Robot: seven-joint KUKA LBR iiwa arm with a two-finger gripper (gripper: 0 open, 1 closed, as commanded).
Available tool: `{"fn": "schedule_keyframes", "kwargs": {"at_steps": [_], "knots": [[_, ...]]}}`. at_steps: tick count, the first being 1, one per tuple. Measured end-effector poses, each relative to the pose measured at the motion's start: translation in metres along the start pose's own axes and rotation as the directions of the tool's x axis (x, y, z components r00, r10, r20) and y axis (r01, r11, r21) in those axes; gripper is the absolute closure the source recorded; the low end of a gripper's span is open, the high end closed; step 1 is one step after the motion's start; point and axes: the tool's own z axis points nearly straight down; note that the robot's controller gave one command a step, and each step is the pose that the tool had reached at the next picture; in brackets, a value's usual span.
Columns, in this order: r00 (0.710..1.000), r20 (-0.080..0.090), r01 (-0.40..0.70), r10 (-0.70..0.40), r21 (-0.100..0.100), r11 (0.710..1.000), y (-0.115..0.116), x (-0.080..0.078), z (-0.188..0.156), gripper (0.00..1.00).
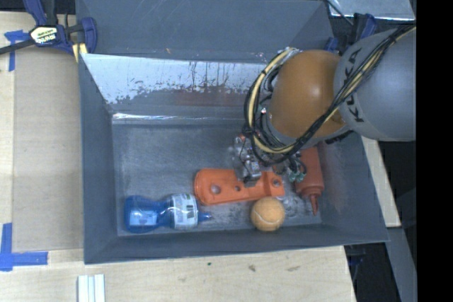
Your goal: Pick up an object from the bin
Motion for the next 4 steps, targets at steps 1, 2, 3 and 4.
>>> {"fn": "schedule_keyframes", "kwargs": {"at_steps": [1, 2, 3, 4], "knots": [[1.000, 0.000, 0.000, 0.000, 0.000, 1.000, 0.000, 0.000, 0.000, 1.00], [0.978, 0.006, 0.210, -0.210, 0.001, 0.978, 0.026, -0.036, -0.101, 0.00], [0.978, 0.004, 0.208, -0.208, 0.000, 0.978, 0.026, -0.035, -0.101, 0.00], [0.948, 0.004, 0.319, -0.319, 0.001, 0.948, -0.005, -0.019, -0.043, 0.00]]}}
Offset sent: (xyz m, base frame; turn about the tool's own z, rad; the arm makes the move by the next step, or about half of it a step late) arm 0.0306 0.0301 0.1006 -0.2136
